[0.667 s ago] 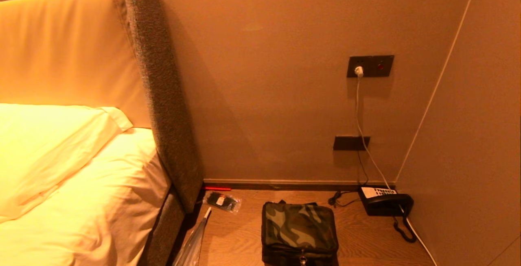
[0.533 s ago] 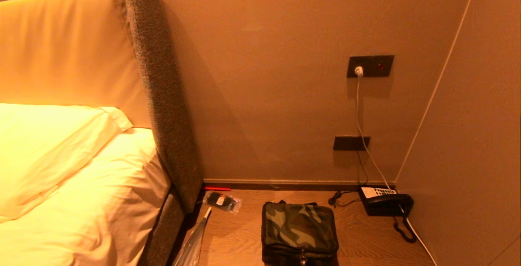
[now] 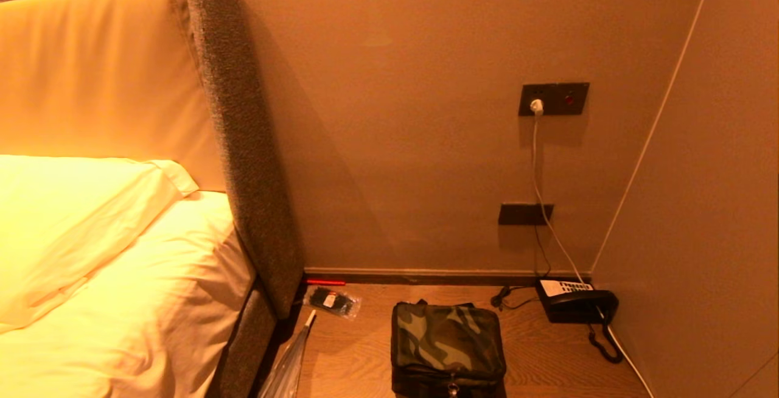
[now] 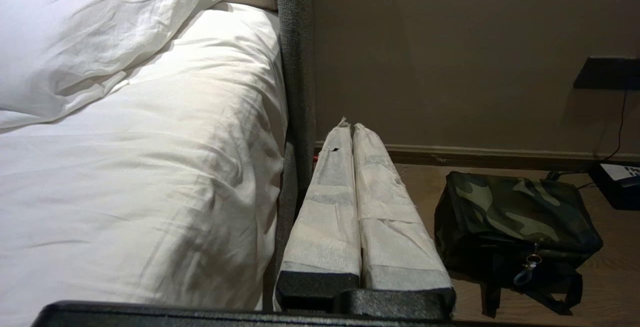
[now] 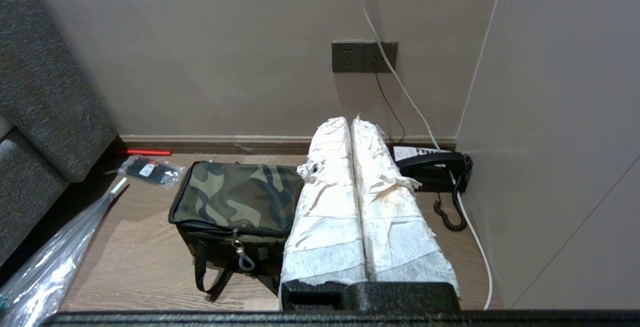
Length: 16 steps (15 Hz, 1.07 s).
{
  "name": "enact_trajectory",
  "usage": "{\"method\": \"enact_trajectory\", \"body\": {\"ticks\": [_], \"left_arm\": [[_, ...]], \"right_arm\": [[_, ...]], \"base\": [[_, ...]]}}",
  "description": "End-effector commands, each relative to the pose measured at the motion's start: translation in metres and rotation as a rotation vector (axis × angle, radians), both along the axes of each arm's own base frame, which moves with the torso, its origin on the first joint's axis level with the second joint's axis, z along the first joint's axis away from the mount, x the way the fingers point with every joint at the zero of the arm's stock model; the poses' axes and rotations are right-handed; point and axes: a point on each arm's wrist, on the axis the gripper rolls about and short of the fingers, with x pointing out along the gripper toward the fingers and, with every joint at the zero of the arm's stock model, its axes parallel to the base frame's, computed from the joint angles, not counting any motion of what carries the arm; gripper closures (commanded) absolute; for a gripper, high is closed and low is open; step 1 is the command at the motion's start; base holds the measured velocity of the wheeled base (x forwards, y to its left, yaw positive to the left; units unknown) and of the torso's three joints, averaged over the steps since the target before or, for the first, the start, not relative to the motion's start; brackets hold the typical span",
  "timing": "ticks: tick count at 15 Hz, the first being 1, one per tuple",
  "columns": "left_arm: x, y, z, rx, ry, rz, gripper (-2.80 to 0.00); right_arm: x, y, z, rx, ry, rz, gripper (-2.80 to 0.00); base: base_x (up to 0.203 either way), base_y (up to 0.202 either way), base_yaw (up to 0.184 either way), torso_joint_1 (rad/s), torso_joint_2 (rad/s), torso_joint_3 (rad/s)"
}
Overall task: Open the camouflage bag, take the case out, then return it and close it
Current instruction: Open the top of the storage box
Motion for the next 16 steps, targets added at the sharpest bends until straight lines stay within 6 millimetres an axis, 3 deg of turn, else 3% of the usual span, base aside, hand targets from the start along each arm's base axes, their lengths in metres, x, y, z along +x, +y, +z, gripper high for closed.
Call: {"method": "enact_trajectory", "body": {"ticks": [1,16], "left_arm": [[0.0000,0.0000,0.0003,0.009,0.000,0.001,0.00],[0.0000,0.0000,0.0005,0.041,-0.002,-0.002,0.00]], "right_arm": [[0.0001,0.0000,0.0000,-0.001,0.001,0.000,0.00],[0.0001,0.0000,0.0000,0.000,0.001,0.000,0.00]], "base": [[0.000,0.000,0.000,0.000,0.00,0.000],[0.000,0.000,0.000,0.003,0.00,-0.079]]}}
